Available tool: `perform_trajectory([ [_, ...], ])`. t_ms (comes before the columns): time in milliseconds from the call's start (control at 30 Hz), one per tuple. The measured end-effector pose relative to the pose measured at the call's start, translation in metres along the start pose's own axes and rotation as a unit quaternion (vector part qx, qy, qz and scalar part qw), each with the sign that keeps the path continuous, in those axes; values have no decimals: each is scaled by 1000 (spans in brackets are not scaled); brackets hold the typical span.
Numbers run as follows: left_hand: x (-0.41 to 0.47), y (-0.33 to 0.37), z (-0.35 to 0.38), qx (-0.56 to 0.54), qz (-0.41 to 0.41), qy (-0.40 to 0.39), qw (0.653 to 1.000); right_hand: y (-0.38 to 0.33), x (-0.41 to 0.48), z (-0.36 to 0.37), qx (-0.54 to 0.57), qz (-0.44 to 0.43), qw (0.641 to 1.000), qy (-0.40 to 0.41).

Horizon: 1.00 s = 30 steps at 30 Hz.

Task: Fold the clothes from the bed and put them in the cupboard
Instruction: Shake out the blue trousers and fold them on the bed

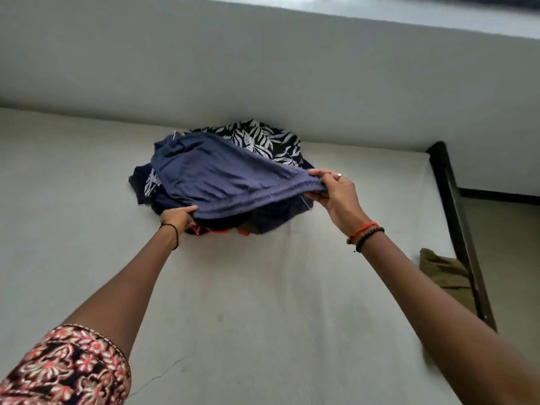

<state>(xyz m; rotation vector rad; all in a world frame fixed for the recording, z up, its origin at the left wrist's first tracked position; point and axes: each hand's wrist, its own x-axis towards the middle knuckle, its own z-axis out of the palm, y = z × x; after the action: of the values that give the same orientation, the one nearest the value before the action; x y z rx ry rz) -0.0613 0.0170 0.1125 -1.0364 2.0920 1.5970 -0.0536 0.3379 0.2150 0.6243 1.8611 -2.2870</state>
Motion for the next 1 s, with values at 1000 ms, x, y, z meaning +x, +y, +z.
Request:
perform_trajectory([
  [1000, -428, 421, 0, 158, 580, -73, 796, -568, -272, 37, 112, -375, 902, -182],
])
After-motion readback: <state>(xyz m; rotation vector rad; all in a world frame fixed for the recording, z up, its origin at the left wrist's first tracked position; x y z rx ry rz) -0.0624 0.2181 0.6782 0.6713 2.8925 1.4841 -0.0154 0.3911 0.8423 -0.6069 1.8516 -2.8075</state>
